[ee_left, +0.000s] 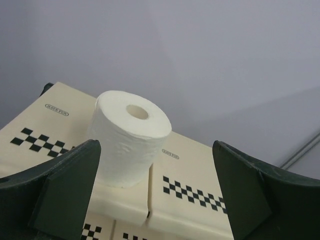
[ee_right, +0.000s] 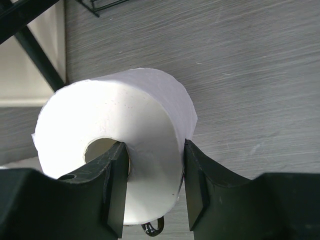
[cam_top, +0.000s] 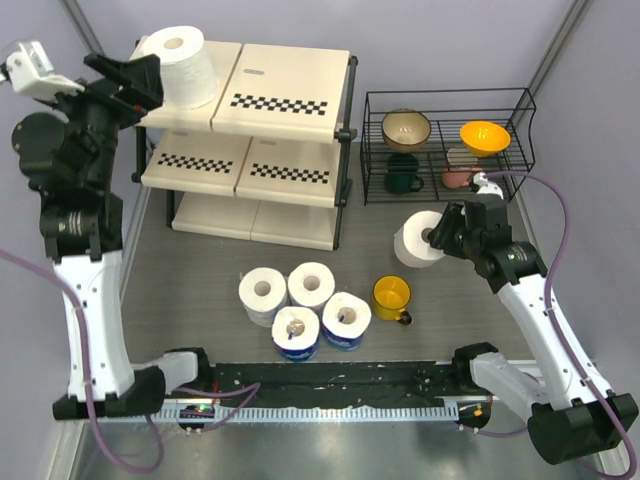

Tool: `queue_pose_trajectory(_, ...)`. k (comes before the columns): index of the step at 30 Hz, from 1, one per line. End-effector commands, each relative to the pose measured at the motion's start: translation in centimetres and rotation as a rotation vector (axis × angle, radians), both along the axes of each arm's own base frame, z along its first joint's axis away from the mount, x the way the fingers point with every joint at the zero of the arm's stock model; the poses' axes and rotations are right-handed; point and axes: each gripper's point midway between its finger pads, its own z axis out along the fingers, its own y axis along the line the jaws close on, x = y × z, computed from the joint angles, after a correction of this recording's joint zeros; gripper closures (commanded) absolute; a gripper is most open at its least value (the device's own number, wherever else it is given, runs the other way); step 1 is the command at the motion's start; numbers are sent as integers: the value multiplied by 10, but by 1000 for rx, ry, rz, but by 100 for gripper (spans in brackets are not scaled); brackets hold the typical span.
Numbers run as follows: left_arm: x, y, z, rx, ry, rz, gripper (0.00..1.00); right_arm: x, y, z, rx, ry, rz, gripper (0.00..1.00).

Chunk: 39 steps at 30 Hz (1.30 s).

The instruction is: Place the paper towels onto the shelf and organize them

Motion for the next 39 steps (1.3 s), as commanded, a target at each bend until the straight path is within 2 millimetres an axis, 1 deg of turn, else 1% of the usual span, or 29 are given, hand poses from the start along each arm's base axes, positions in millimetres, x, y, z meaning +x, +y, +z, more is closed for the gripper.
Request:
queue_pose_trajectory(1, -43, -6, -1, -13, -44, -26, 0, 15, 37, 53, 96, -138, 206, 89)
queue_pose_trajectory(2, -58, -9, 0, -13, -56, -39, 0, 15, 42, 59, 100, -145, 237, 89)
queue_pose_trajectory(3, -61, -13, -6, -13, -48, -59, 0, 14, 48, 62, 118, -144, 273, 89)
queue_pose_trajectory(4, -60, -17, -19, -10, -16, -84, 0, 12, 50, 65, 120, -142, 287, 89)
queue_pose_trajectory(5, -70, -21, -23, -12, -9, -102, 0, 13, 52, 72, 123, -151, 297, 89)
queue_pose_trajectory(6, -72, -24, -28, -10, 1, -119, 0, 14, 53, 73, 124, -146, 301, 89)
queue_pose_trajectory(7, -72, -31, -41, -2, 31, -156, 0, 13, 55, 74, 131, -140, 316, 89)
queue_pose_trajectory(8, -80, -34, -44, 1, 36, -175, 0, 13, 59, 79, 136, -146, 331, 89)
queue_pose_trajectory(10, -81, -38, -63, 8, 78, -195, 0, 11, 67, 77, 149, -117, 374, 89)
queue_pose_trajectory(11, -82, -39, -72, 20, 102, -201, 0, 10, 71, 82, 152, -120, 388, 89)
queue_pose_trajectory(12, -87, -39, -76, 29, 105, -200, 0, 8, 76, 82, 149, -119, 402, 89)
queue_pose_trajectory(15, -85, -46, -99, 34, 161, -245, 0, 15, 68, 75, 107, -112, 335, 90)
queue_pose_trajectory(18, -85, -62, -114, 30, 199, -334, 0, 25, 58, 60, 73, -79, 268, 91)
queue_pose_trajectory(20, -88, -71, -119, 44, 207, -367, 0, 33, 59, 48, 79, -57, 247, 91)
queue_pose_trajectory(21, -86, -67, -122, 54, 214, -339, 0, 39, 61, 46, 86, -67, 240, 92)
queue_pose_trajectory(22, -95, -81, -124, 66, 215, -387, 0, 42, 63, 43, 94, -64, 241, 92)
queue_pose_trajectory(23, -98, -84, -125, 74, 214, -391, 0, 46, 65, 32, 101, -36, 239, 92)
queue_pose_trajectory(24, -97, -84, -129, 78, 224, -373, 0, 49, 70, 31, 114, -39, 251, 92)
queue_pose_trajectory(25, -102, -93, -134, 94, 235, -404, 0, 50, 72, 28, 122, -32, 255, 94)
queue_pose_trajectory(26, -103, -95, -137, 102, 244, -404, 0, 52, 76, 23, 127, -16, 265, 94)
queue_pose_trajectory(28, -103, -104, -151, 116, 277, -419, 0, 51, 82, 23, 137, -14, 286, 94)
queue_pose_trajectory(29, -102, -107, -156, 120, 287, -425, 0, 49, 89, 26, 135, -21, 310, 94)
queue_pose_trajectory(31, -102, -114, -168, 130, 314, -435, 0, 46, 92, 32, 115, -41, 319, 94)
queue_pose_trajectory(32, -100, -115, -173, 138, 323, -433, 0, 41, 101, 39, 106, -55, 350, 94)
queue_pose_trajectory(34, -100, -118, -181, 152, 337, -433, 0, 34, 105, 44, 76, -57, 364, 94)
queue_pose_trajectory(35, -98, -117, -184, 158, 344, -419, 0, 31, 110, 52, 78, -72, 379, 94)
queue_pose_trajectory(36, -97, -117, -187, 161, 349, -417, 0, 24, 114, 53, 56, -67, 388, 94)
queue_pose_trajectory(38, -94, -115, -190, 167, 358, -403, 0, 18, 118, 66, 57, -94, 405, 94)
queue_pose_trajectory(39, -92, -116, -194, 169, 370, -402, 0, 9, 127, 68, 58, -90, 440, 94)
